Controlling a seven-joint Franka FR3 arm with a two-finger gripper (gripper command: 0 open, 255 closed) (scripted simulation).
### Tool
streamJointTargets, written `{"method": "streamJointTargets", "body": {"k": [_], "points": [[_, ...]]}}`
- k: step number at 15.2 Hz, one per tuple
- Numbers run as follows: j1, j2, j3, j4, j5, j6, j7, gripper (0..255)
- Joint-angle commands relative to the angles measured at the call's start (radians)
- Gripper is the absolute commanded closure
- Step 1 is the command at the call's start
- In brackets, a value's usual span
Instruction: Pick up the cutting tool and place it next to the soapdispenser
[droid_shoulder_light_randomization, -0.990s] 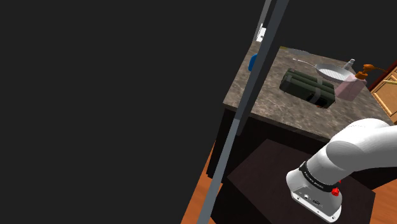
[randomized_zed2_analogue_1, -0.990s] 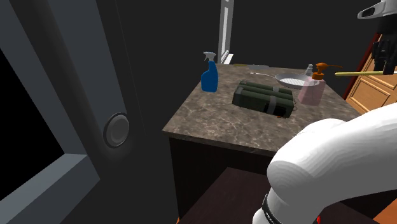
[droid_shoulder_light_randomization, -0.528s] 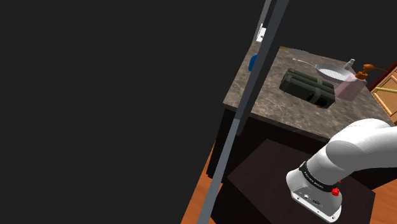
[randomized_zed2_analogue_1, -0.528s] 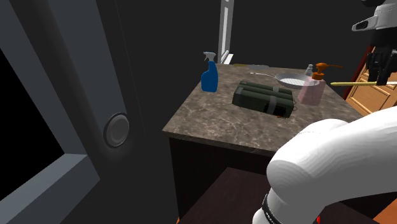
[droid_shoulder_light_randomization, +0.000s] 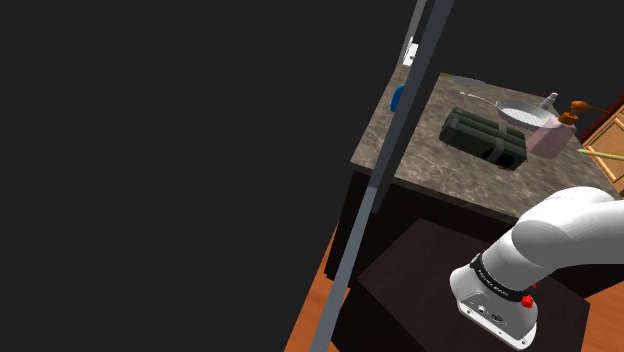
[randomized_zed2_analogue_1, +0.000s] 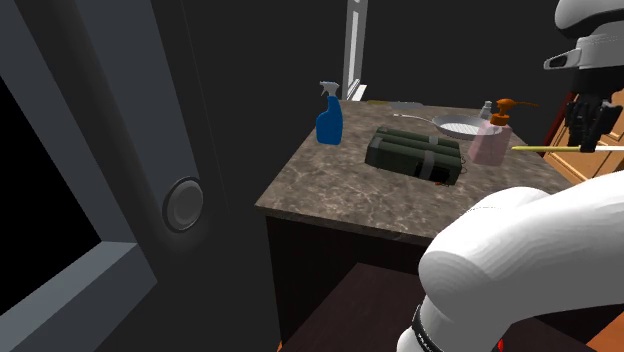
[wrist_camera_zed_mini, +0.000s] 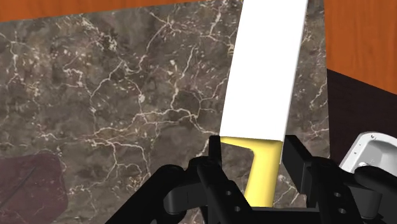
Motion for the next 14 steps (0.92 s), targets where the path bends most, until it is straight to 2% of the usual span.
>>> {"method": "streamJointTargets", "body": {"k": [1, 14], "points": [[0.000, -0.005, -0.014, -0.023, -0.010, 0.022, 0.008, 255], [0.015, -0.019, -0.120, -0.148, -0.077, 0.160, 0.056, 255]]}}
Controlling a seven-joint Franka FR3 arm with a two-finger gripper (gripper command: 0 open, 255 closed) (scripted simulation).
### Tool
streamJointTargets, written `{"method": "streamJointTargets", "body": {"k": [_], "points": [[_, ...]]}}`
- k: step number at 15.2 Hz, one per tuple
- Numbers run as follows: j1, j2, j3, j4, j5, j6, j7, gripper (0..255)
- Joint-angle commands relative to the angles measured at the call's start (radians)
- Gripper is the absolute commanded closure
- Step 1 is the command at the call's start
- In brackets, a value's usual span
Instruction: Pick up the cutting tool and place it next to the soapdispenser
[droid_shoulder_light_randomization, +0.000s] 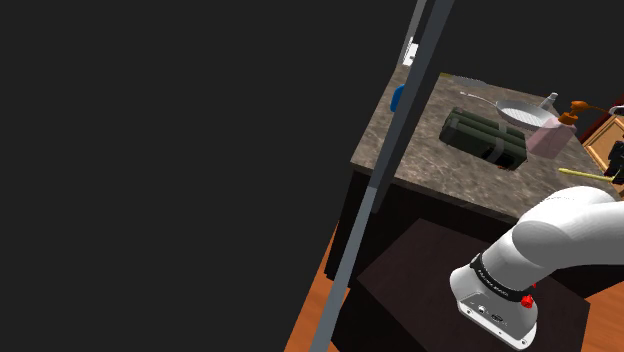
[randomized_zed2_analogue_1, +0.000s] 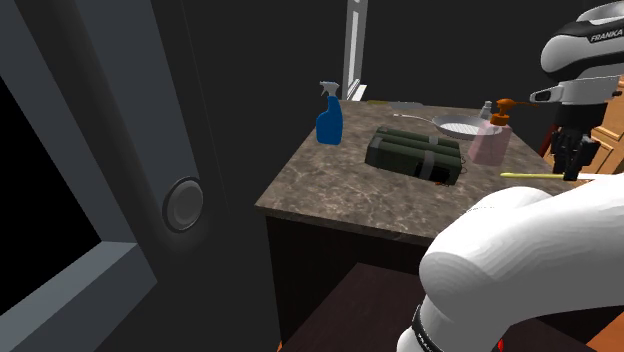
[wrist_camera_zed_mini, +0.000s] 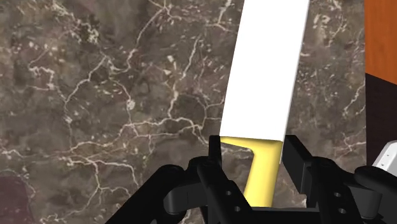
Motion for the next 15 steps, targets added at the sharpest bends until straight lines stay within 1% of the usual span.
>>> {"method": "streamJointTargets", "body": {"k": [1, 8, 15], "points": [[0.005, 0.000, -0.019, -0.020, -0.011, 0.024, 0.010, 255], [0.030, 0.001, -0.096, -0.071, -0.054, 0.100, 0.037, 255], [0.070, 0.006, -0.185, -0.112, -0.102, 0.176, 0.066, 255]]}}
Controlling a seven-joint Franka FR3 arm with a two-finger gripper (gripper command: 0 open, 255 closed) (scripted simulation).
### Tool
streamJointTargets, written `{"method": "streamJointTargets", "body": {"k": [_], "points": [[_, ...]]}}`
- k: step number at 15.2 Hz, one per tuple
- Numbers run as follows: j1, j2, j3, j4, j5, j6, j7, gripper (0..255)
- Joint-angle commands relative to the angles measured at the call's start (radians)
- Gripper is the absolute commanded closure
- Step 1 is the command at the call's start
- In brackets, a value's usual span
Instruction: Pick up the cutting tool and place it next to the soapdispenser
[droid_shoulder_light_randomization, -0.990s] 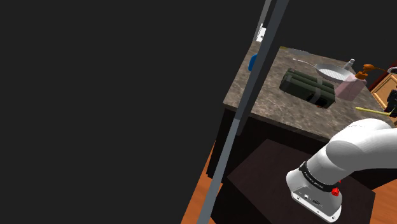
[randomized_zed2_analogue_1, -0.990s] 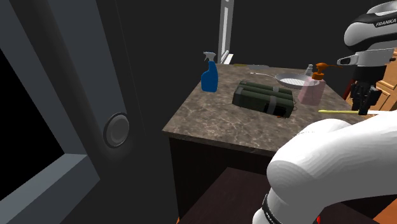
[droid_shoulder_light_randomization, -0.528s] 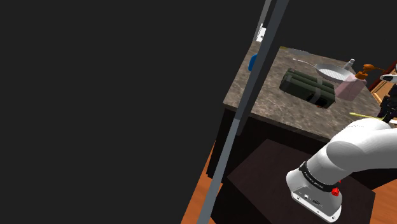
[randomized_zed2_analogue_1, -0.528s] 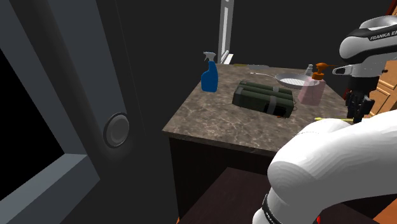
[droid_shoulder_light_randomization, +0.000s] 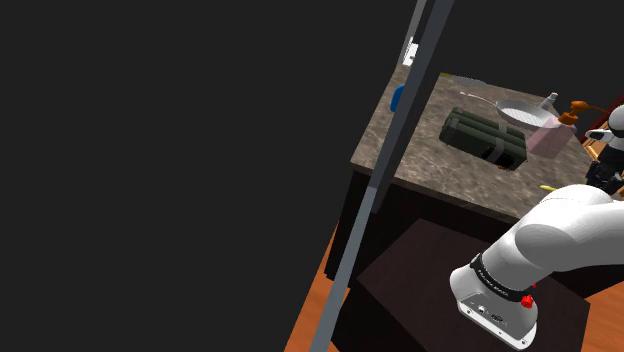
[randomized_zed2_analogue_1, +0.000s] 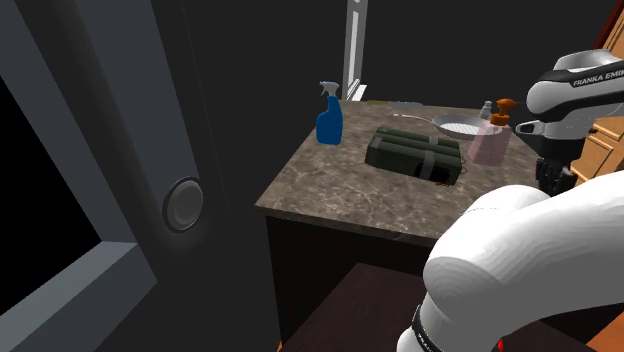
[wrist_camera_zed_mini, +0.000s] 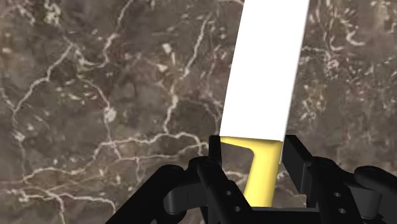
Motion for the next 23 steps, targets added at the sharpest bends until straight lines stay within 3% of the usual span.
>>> {"method": "streamJointTargets", "body": {"k": [1, 9, 10, 15, 19, 23], "points": [[0.013, 0.001, -0.029, -0.014, -0.016, 0.025, 0.011, 255], [0.013, 0.001, -0.029, -0.014, -0.016, 0.024, 0.011, 255], [0.013, 0.001, -0.029, -0.014, -0.016, 0.024, 0.011, 0], [0.013, 0.001, -0.029, -0.014, -0.016, 0.024, 0.011, 0], [-0.006, 0.008, 0.078, 0.050, 0.058, -0.071, -0.013, 0], [-0.006, 0.008, 0.078, 0.050, 0.057, -0.071, -0.012, 0]]}}
